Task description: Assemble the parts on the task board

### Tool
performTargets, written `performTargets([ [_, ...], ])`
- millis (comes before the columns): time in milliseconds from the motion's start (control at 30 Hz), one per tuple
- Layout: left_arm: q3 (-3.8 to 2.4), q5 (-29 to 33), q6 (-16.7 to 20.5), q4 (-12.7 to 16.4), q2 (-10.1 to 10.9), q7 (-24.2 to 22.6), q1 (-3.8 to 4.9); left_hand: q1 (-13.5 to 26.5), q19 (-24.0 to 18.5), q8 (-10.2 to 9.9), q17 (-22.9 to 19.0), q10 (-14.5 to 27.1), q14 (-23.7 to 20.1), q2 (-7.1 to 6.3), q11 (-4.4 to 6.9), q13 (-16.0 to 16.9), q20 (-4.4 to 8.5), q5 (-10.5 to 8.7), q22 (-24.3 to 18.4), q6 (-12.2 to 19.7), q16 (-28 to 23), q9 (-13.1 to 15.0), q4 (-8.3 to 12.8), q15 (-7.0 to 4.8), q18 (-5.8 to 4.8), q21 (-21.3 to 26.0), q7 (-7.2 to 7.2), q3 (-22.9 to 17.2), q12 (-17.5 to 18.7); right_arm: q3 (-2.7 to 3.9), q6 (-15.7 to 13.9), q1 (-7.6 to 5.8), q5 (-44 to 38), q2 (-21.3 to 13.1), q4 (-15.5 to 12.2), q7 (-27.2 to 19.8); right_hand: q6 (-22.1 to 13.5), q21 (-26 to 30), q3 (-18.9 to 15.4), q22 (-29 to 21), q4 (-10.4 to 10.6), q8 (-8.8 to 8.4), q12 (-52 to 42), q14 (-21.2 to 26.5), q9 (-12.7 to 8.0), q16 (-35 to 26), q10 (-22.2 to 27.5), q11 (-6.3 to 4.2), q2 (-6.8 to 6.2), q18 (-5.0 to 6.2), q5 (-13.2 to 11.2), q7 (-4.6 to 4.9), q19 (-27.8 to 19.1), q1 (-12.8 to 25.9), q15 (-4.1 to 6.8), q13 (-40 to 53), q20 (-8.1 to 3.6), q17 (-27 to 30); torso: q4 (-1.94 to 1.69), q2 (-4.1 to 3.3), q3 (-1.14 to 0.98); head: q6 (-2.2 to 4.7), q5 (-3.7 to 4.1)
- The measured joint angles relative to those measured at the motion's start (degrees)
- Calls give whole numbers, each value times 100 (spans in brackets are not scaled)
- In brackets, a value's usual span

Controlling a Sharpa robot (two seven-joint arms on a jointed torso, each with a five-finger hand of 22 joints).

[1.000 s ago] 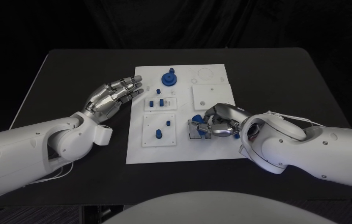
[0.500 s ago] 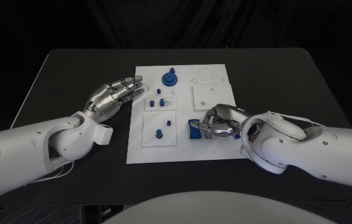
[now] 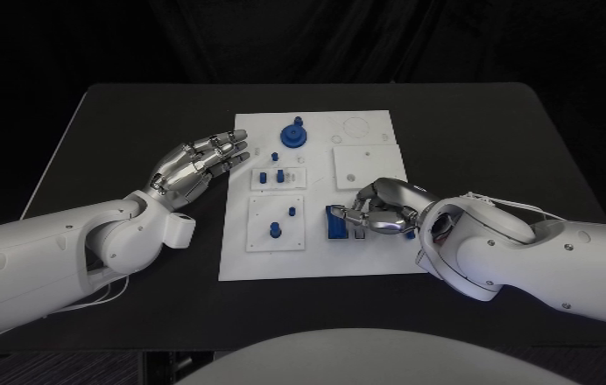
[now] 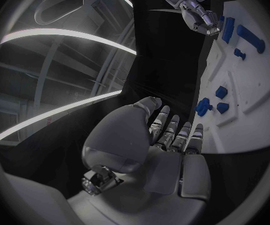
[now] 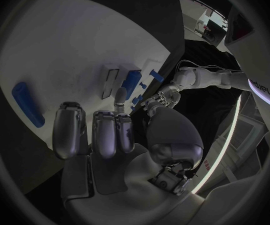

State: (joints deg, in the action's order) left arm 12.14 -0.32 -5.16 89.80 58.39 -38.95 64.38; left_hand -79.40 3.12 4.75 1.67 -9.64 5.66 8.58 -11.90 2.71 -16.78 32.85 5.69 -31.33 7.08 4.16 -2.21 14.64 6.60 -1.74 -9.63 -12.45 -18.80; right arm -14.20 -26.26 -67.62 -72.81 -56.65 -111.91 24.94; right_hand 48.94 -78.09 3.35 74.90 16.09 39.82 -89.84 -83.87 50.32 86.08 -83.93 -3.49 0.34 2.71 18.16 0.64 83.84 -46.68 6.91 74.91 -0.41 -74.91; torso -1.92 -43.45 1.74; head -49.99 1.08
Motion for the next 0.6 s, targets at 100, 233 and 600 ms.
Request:
performTargets([
  [100,0,0,-2,3,8,0,0,0,21,0,0,0,0,0,0,0,-21,0,0,-21,0,0,0,0,0,0,21,0,0,0,-34,0,28,-76,-61,-95,-16,0,25,0,-103,0,0,0,53,0,0,0,-56,0,247,16,0,-409,0,0,0,0,0,0,0,0,-4],
  [233,0,0,-3,9,26,0,-1,0,21,0,0,0,0,0,0,0,-21,0,1,-21,0,0,1,0,0,0,21,-1,0,-1,-77,0,65,-236,-154,-200,-21,0,30,0,-108,0,0,0,102,0,0,0,-78,0,354,21,0,-660,0,0,0,0,-2,0,0,0,-12],
  [600,1,-1,3,74,102,0,-2,0,42,22,5,-67,20,0,-26,8,0,0,13,-83,22,12,31,20,1,-23,2,-31,-67,-2,-145,-16,-14,-1012,-504,-203,-63,0,15,0,-124,-49,0,0,156,0,0,0,-183,-1,1089,20,0,-1053,0,-1,0,0,-1,0,1,0,-36],
])
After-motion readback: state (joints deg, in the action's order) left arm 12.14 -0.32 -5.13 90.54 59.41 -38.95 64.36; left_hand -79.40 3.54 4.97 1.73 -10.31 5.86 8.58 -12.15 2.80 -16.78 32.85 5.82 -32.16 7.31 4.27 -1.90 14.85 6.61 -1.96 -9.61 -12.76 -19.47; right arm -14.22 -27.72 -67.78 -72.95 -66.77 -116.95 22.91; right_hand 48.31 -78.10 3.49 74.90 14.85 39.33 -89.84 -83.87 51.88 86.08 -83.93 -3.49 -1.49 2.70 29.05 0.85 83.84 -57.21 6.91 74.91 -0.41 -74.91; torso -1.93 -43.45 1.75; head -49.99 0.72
